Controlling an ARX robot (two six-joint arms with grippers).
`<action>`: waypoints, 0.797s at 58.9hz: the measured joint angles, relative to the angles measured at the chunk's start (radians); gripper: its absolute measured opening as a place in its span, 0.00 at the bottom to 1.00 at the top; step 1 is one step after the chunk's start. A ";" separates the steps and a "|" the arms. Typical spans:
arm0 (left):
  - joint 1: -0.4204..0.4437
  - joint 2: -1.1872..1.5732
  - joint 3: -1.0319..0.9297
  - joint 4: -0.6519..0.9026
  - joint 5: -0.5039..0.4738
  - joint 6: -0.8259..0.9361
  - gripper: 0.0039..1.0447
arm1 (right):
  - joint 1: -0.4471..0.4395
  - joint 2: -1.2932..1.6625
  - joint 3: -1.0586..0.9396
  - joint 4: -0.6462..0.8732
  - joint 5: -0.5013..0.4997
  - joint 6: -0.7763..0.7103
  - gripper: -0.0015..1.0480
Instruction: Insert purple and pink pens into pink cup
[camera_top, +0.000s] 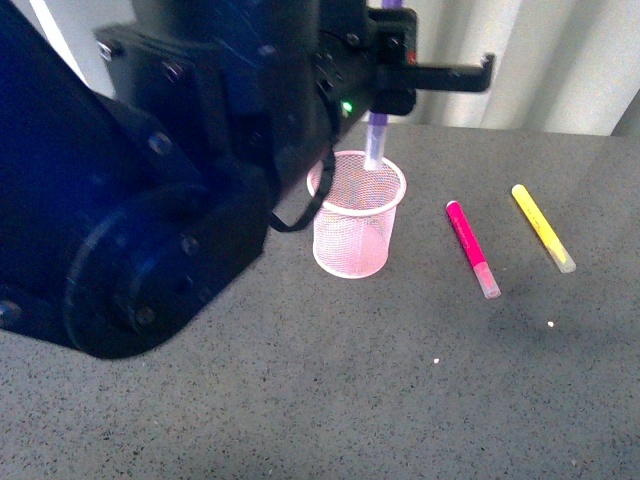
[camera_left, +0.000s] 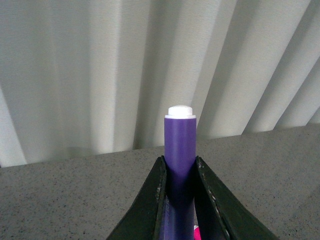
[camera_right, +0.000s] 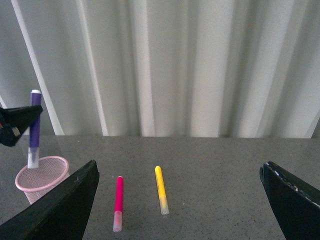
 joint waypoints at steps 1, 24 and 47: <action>-0.009 0.011 0.005 0.008 -0.006 0.007 0.12 | 0.000 0.000 0.000 0.000 0.000 0.000 0.93; 0.015 0.107 0.112 -0.027 -0.039 0.040 0.12 | 0.000 0.000 0.000 0.000 0.000 0.000 0.93; 0.050 0.120 0.114 -0.040 -0.037 0.003 0.12 | 0.000 0.000 0.000 0.000 0.000 0.000 0.93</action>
